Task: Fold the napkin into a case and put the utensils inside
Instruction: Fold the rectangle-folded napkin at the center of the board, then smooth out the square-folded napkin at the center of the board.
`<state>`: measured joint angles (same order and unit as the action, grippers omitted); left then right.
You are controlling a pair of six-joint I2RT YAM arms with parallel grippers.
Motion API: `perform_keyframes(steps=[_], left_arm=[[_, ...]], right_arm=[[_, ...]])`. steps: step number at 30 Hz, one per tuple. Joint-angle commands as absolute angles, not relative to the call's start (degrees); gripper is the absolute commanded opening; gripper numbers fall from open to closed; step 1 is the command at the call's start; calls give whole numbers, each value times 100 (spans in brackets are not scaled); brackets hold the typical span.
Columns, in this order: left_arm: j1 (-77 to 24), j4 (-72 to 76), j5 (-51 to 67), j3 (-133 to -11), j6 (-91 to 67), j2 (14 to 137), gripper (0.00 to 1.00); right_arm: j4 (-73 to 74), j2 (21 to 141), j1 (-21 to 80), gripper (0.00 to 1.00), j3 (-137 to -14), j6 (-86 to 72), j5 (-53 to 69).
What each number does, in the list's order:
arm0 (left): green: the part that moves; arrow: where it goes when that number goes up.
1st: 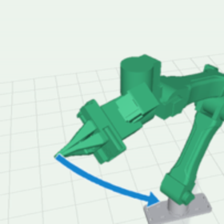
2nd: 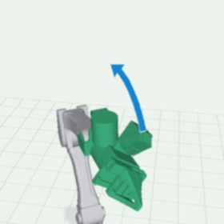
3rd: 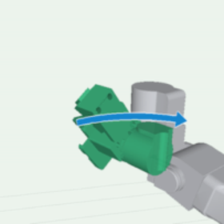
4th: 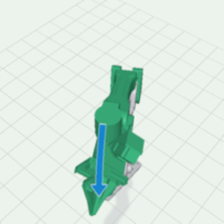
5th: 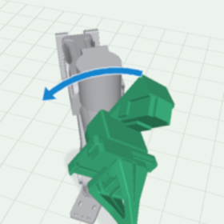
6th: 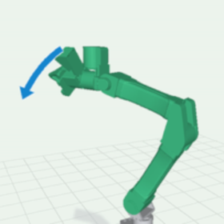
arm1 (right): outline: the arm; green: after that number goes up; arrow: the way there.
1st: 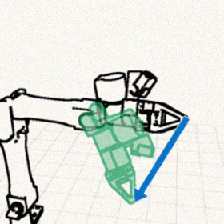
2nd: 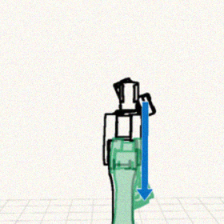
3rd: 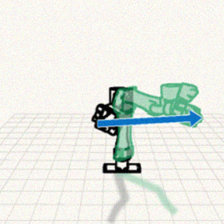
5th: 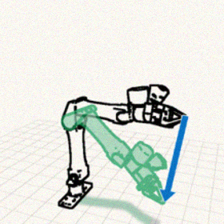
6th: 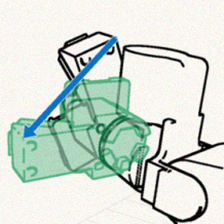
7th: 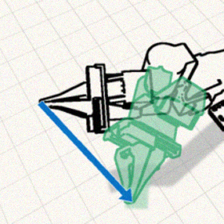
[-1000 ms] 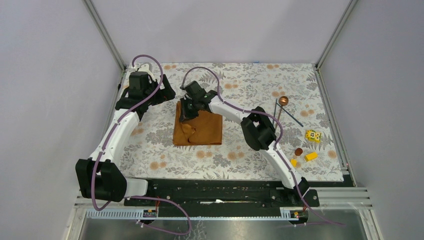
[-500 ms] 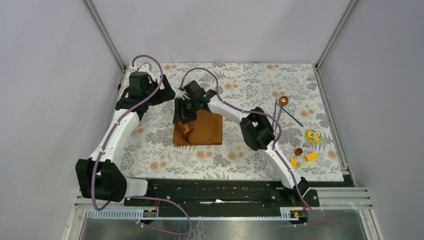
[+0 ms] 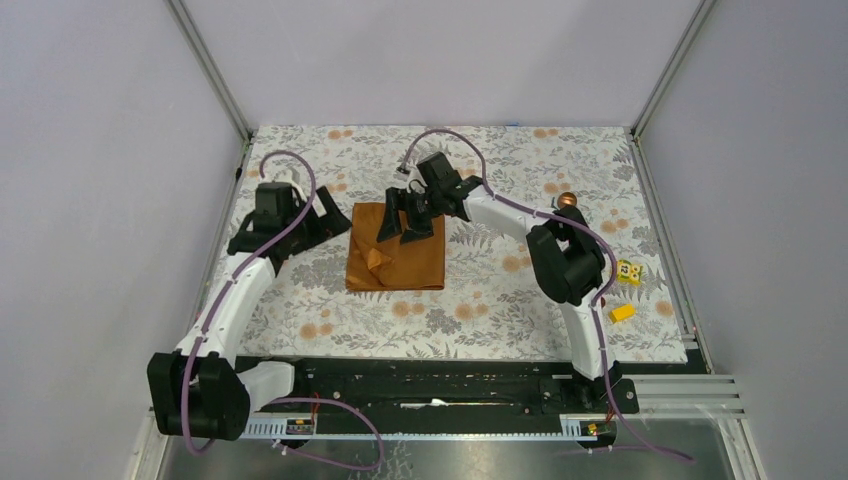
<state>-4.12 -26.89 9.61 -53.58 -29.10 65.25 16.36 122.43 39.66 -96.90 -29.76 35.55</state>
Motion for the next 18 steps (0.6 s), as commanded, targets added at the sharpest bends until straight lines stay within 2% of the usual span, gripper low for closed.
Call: perform_keyframes(steps=[1,9,18], left_arm=[[-378,-2508,1565,-4741,-3331,6364,99],[-378,-2606,1588,-4491,-3363,5988,99],[-378,-2681,1527,-4473,-3363,5879,99]], right_arm=[[862,12402,3938,83,-9366,-3032,3910],[372,12857,3876,83,-9299,-2925,4194],[208,13298,3955,77,-9646,-3136,4418]])
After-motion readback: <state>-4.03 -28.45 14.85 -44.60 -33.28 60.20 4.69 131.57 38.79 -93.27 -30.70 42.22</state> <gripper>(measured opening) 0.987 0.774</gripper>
